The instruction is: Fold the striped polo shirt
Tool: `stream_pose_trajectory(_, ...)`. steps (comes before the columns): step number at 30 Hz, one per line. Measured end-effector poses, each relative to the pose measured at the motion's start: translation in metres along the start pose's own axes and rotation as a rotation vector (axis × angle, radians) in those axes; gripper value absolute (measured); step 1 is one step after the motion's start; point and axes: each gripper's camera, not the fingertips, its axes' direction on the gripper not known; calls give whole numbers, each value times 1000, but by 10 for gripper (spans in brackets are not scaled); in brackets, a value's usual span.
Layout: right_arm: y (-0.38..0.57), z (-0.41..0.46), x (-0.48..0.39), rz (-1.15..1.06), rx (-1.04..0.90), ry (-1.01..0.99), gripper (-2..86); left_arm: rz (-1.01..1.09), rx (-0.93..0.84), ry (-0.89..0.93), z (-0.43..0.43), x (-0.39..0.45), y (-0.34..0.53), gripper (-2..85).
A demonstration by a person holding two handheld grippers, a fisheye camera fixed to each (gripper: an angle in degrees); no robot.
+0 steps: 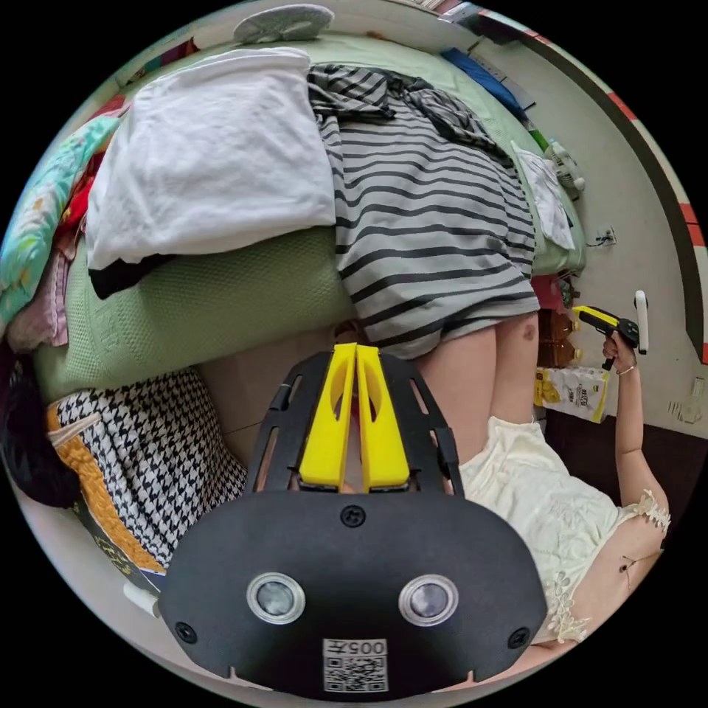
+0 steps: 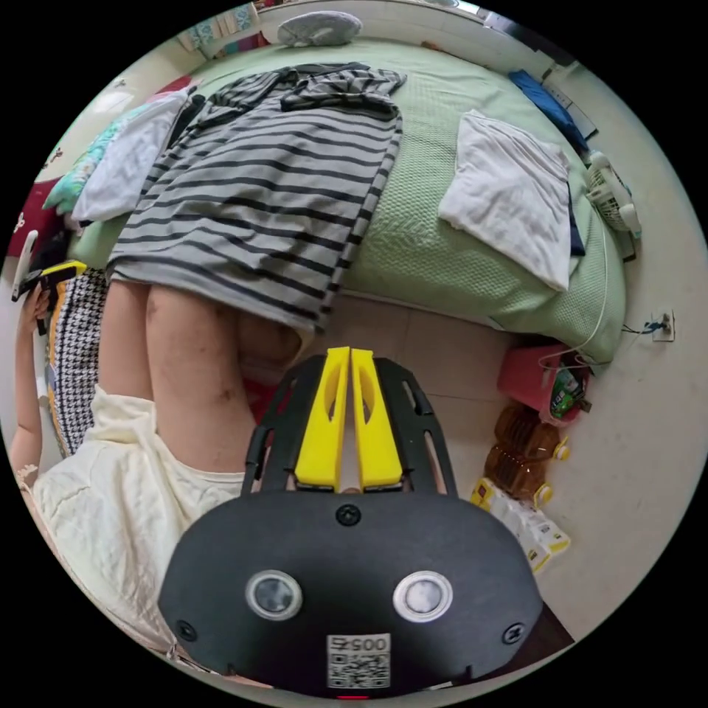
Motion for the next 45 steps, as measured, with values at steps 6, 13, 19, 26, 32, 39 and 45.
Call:
stream_pose_trajectory(6,-10,-15,-6,-45,72,34,-10,46,54,-2,-4,35,1,-3)
stream_pose_trajectory(13,-3,-6,-48,-108,140,23,-11,136,116,-102,1,109,15,-3)
stream_pose_trajectory(19,7,-17,-75,-78,229,-65,-11,192,158,-118,-15,155,29,-4)
stream_pose_trajectory(26,3,-18,-112,-128,249,-74,-13,221,177,-101,-7,179,32,-5)
stream_pose_trajectory(32,-25,3,-106,-53,207,-159,-14,190,136,-66,36,177,7,-6)
stream_pose_trajectory(39,-73,37,-79,114,174,-224,-8,107,99,-130,99,169,-46,-6)
stream_pose_trajectory(45,-153,26,-83,24,312,-99,25,91,146,-150,114,166,-120,-7)
